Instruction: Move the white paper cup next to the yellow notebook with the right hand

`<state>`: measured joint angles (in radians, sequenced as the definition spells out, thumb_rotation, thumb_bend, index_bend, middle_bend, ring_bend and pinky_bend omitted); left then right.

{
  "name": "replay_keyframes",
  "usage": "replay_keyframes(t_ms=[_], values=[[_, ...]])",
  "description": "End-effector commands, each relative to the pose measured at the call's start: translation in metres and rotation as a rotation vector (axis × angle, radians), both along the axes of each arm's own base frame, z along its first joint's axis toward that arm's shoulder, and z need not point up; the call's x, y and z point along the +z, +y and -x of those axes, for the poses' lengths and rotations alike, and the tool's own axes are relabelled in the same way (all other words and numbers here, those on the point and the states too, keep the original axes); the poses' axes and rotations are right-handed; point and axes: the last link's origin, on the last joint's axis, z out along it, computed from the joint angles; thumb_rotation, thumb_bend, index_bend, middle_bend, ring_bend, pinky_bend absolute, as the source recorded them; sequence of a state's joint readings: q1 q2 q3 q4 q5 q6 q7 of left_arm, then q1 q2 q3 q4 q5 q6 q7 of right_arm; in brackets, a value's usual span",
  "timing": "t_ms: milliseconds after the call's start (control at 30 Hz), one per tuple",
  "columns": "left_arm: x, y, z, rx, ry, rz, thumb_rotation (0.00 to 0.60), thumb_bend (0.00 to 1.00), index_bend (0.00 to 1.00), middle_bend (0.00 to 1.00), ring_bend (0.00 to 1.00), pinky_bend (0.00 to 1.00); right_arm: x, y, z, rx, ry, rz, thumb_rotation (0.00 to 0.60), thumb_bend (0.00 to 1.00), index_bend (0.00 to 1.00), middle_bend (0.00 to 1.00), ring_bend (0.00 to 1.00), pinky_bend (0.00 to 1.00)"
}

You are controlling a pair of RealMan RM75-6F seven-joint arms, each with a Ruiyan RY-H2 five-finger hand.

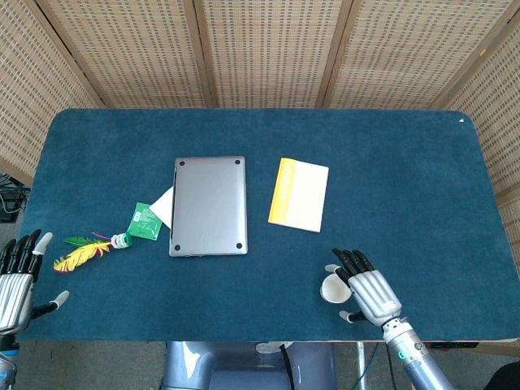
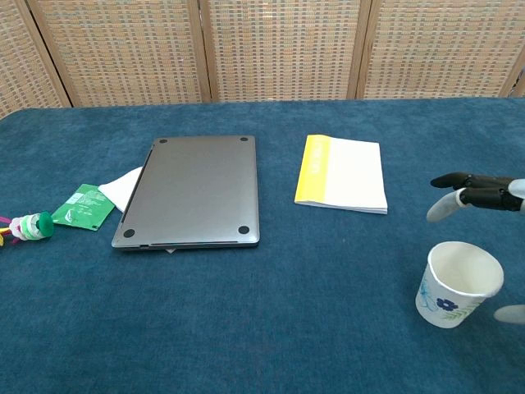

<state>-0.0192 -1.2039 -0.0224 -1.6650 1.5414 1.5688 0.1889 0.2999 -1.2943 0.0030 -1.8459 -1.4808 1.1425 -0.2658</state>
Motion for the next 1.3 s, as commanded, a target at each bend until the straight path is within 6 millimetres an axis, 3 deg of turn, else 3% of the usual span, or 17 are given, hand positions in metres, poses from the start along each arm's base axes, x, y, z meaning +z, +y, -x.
replay_keyframes(t_ms=[33, 533, 1000, 1300], values=[[-0.001, 0.0, 0.0, -0.001, 0.001, 0.004, 0.6, 0.15, 0.0, 0.0, 0.0, 0.0, -0.005, -0.003, 0.0, 0.001, 0.015, -0.002, 0.6, 0.22, 0.26, 0.0, 0.0, 0.0], [-0.002, 0.001, 0.0, 0.003, 0.004, 0.008, 0.6, 0.15, 0.0, 0.0, 0.0, 0.0, -0.025, -0.013, 0.001, -0.012, 0.062, 0.003, 0.6, 0.22, 0.32, 0.0, 0.0, 0.0], [-0.002, 0.001, 0.0, 0.002, 0.001, 0.006, 0.6, 0.15, 0.0, 0.0, 0.0, 0.0, -0.025, -0.015, -0.002, -0.013, 0.047, 0.036, 0.6, 0.23, 0.48, 0.0, 0.0, 0.0], [-0.003, 0.002, 0.001, 0.003, 0.002, 0.007, 0.6, 0.15, 0.0, 0.0, 0.0, 0.0, -0.021, -0.025, -0.014, -0.017, -0.055, 0.039, 0.6, 0.23, 0.48, 0.0, 0.0, 0.0]])
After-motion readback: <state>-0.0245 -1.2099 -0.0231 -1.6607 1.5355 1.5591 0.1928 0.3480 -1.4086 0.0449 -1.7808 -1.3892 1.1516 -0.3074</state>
